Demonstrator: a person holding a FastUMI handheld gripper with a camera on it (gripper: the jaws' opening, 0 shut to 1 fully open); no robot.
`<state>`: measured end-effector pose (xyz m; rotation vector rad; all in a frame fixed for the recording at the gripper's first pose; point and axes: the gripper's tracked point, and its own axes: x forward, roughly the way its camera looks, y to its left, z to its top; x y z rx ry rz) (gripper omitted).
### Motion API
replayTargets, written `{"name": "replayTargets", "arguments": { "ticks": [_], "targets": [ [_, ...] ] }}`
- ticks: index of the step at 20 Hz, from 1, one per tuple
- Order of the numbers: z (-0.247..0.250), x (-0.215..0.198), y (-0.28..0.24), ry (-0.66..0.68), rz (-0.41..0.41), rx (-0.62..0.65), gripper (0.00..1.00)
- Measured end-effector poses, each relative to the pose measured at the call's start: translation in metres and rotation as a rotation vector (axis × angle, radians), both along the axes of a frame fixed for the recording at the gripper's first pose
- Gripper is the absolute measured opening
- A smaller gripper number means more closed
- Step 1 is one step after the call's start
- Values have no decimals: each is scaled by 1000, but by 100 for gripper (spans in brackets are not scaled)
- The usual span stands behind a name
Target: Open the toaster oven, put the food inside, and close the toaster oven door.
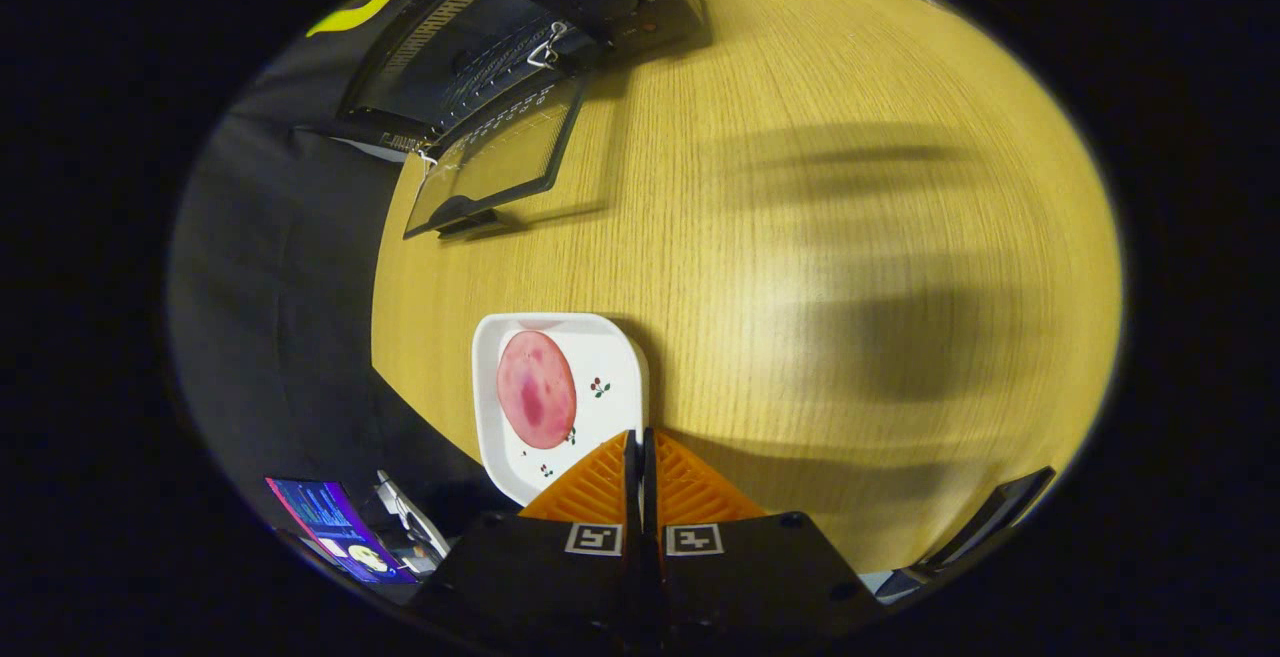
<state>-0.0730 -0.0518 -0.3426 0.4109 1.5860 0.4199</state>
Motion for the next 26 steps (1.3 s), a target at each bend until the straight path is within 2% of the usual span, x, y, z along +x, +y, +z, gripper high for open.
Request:
{"name": "replayTargets", "arguments": {
  "ticks": [4, 9, 19, 26],
  "targets": [
    [13, 9, 8, 1, -58, 56, 2],
    [34, 8, 47, -21, -161, 126, 2],
    [54, 31, 118, -98, -417, 207, 2],
    [66, 63, 141, -159, -615, 242, 2]
  ]
}}
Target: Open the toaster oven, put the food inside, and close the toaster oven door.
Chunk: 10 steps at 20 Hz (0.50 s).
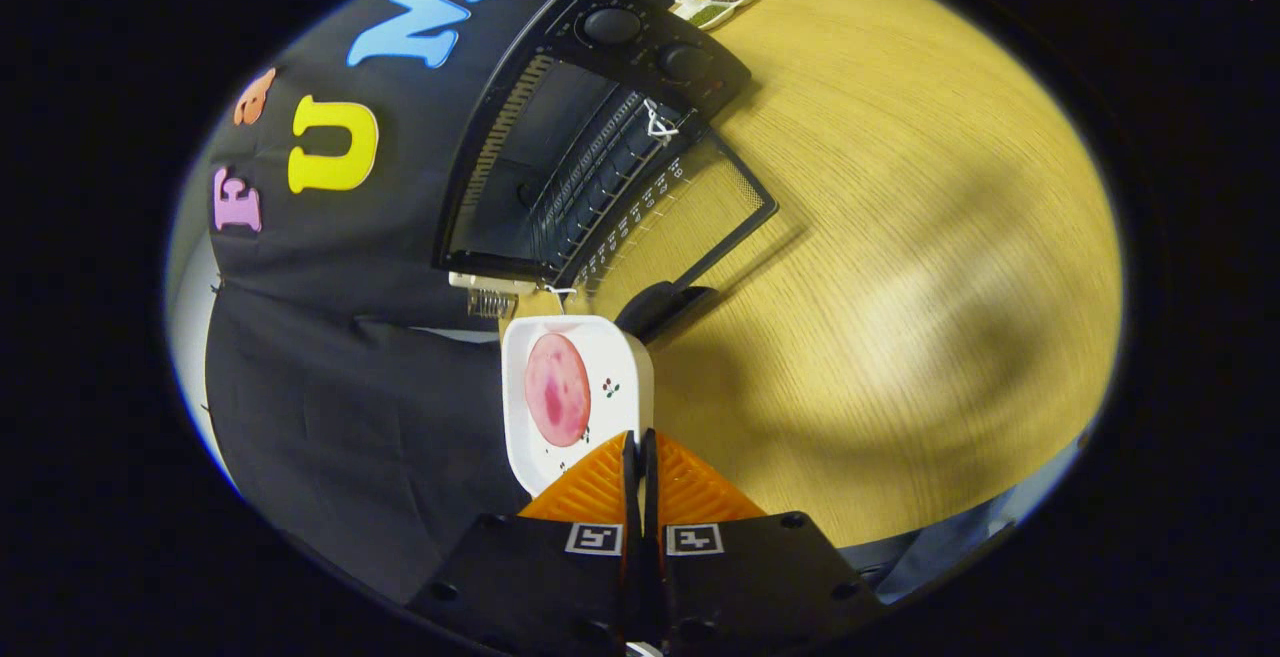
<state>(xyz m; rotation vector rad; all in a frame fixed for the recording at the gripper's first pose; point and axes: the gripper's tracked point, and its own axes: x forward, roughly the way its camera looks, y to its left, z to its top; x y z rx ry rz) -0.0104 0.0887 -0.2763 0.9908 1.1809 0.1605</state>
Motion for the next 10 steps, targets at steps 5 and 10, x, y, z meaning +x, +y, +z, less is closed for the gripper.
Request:
{"name": "replayTargets", "arguments": {
  "ticks": [5, 10],
  "targets": [
    [2, 31, 5, -26, -164, -4, 2],
    [3, 66, 7, -34, -340, 16, 2]
  ]
}}
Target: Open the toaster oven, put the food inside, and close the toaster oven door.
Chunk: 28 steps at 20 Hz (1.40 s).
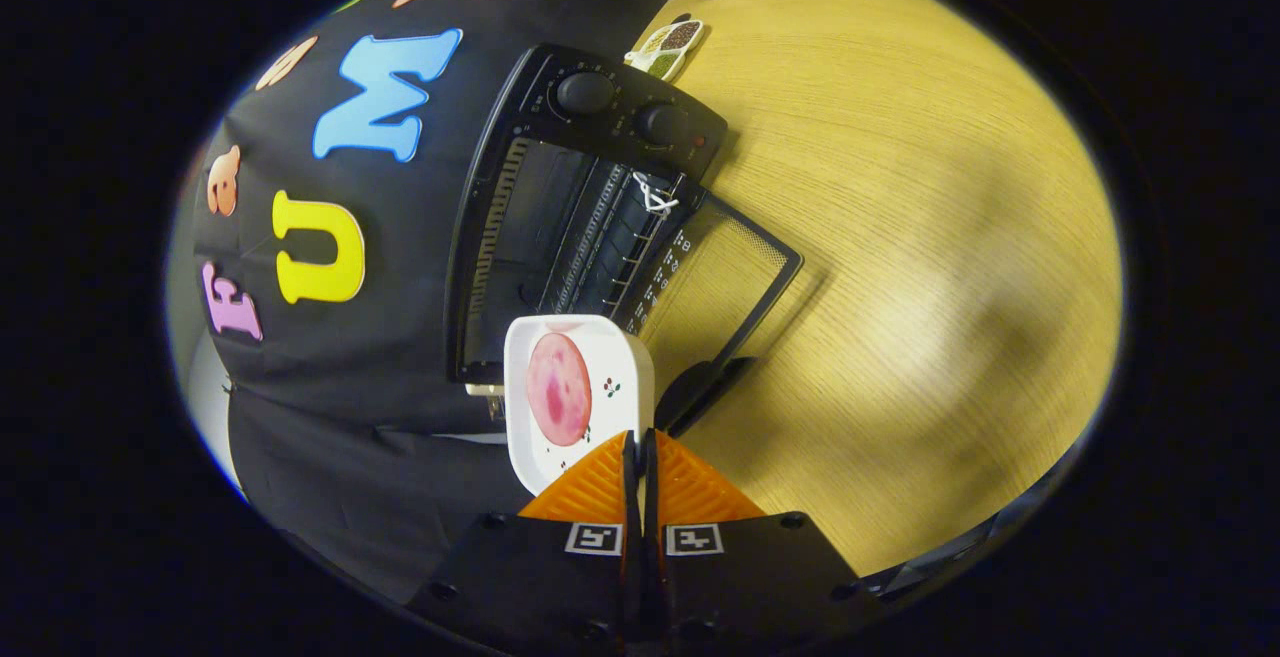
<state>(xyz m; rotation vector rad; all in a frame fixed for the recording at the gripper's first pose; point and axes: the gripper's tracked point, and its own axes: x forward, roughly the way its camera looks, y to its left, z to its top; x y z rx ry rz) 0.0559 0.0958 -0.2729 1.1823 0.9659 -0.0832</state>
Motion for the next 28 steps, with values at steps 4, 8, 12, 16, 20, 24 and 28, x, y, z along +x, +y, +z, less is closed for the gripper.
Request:
{"name": "replayTargets", "arguments": {
  "ticks": [4, 8, 12, 16, 20, 24, 28],
  "targets": [
    [-10, 31, 0, 4, -114, 6, 2],
    [-19, 56, 8, 15, -213, 59, 2],
    [-25, 82, 8, 4, -300, 45, 2],
    [-29, 104, 15, 1, -380, 73, 2],
    [-34, 127, 8, 0, -479, 58, 2],
    [-39, 145, 8, 4, -517, 48, 2],
    [-44, 153, 10, 0, -525, 14, 2]
  ]
}}
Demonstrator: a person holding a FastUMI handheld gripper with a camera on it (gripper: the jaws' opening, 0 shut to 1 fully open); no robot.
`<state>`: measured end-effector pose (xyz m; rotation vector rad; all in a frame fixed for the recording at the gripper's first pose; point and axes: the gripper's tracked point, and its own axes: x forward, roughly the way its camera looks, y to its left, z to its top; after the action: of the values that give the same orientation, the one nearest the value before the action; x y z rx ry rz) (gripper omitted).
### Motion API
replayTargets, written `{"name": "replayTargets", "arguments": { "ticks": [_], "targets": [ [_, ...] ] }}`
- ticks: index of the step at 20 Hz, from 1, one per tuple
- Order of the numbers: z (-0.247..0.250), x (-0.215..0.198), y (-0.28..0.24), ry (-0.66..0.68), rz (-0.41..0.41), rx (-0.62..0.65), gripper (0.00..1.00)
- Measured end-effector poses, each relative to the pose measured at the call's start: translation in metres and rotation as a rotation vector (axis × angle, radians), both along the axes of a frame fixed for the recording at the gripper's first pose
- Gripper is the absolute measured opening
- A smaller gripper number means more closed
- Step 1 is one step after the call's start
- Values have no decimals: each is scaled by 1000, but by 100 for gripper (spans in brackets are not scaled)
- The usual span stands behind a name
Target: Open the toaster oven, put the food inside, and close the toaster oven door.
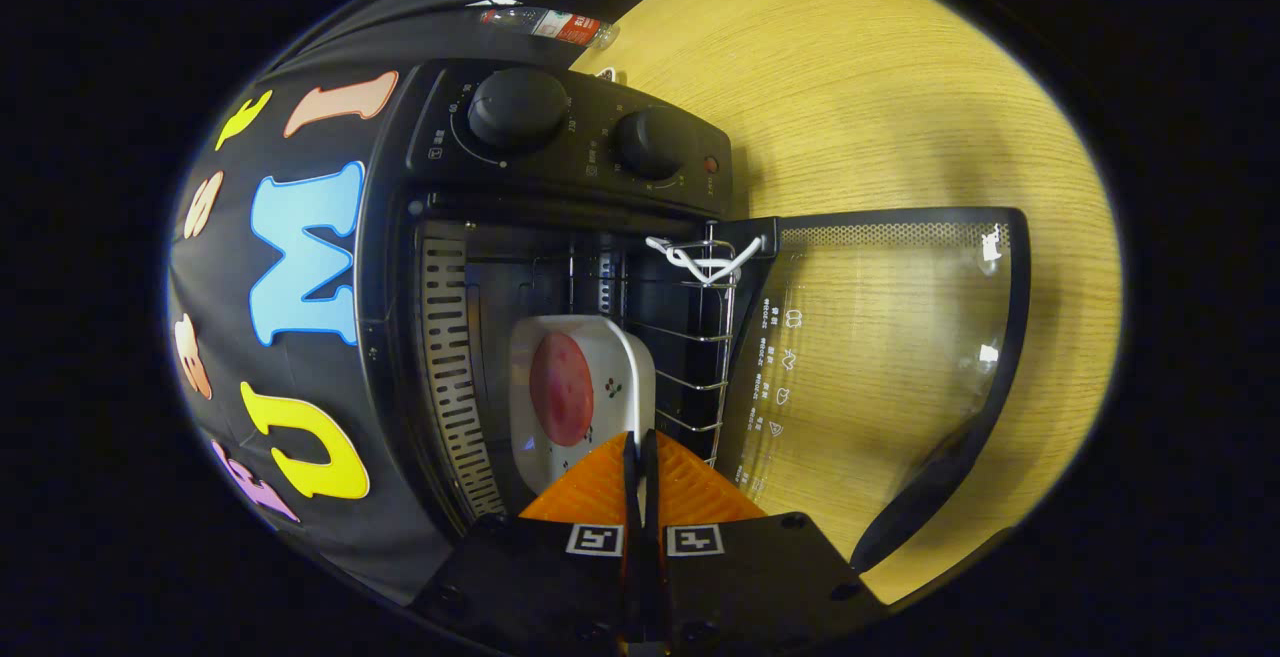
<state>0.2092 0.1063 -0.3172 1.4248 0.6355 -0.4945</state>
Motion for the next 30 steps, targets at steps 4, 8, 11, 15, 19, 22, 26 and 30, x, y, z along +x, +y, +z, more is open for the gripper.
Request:
{"name": "replayTargets", "arguments": {
  "ticks": [4, 8, 11, 15, 19, 22, 26, 30],
  "targets": [
    [4, 6, 9, -31, 17, -2, 10],
    [26, 4, 13, -102, 57, -31, 60],
    [41, -7, 19, -131, 161, -96, 98],
    [52, -32, 17, -149, 274, -176, 98],
    [60, -61, 17, -162, 419, -277, 98],
    [54, -85, 19, -131, 550, -368, 98],
    [51, -109, 19, -126, 694, -517, 98],
    [39, -134, 21, -104, 881, -693, 98]
  ]
}}
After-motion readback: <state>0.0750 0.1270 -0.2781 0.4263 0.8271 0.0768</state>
